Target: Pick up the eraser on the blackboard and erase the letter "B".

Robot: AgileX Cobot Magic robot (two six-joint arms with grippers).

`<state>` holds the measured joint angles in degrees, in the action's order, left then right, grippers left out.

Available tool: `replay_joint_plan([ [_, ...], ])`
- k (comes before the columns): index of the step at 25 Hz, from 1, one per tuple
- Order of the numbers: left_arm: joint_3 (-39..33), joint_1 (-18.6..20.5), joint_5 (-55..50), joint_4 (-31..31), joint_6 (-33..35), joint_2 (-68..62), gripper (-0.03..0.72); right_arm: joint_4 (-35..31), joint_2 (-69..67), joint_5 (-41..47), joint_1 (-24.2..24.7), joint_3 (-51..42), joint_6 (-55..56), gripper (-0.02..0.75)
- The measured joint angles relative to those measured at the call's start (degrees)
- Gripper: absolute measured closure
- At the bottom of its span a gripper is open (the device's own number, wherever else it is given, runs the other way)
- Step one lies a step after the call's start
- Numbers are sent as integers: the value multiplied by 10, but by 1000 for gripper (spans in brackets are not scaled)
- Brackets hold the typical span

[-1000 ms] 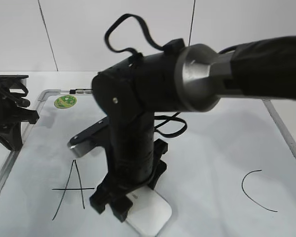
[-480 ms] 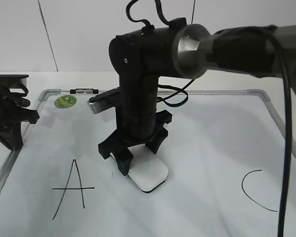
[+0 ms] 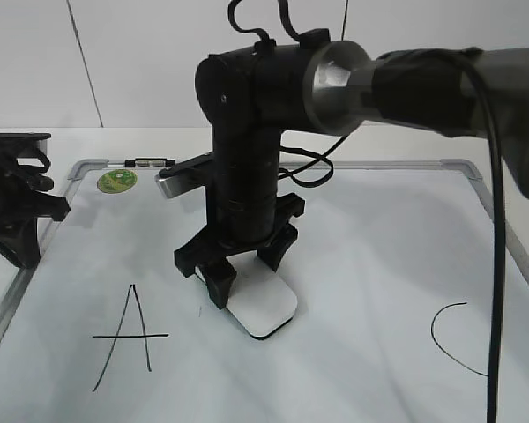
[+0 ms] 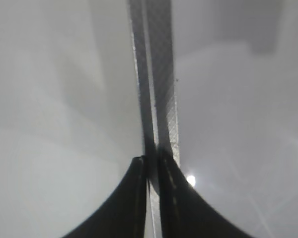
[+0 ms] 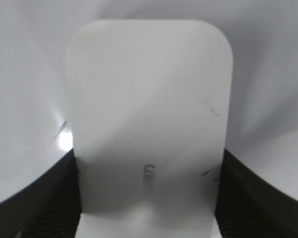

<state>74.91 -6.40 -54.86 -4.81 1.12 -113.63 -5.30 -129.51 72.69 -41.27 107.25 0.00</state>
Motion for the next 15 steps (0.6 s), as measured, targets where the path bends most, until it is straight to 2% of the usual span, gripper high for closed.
replay_joint_plan([
  [6, 0, 0, 0, 0, 0, 0, 663, 6, 0, -4, -7, -7, -9, 186],
  [15, 0, 0, 0, 0, 0, 0, 663, 25, 21, -30, -46, -45, -23, 186],
])
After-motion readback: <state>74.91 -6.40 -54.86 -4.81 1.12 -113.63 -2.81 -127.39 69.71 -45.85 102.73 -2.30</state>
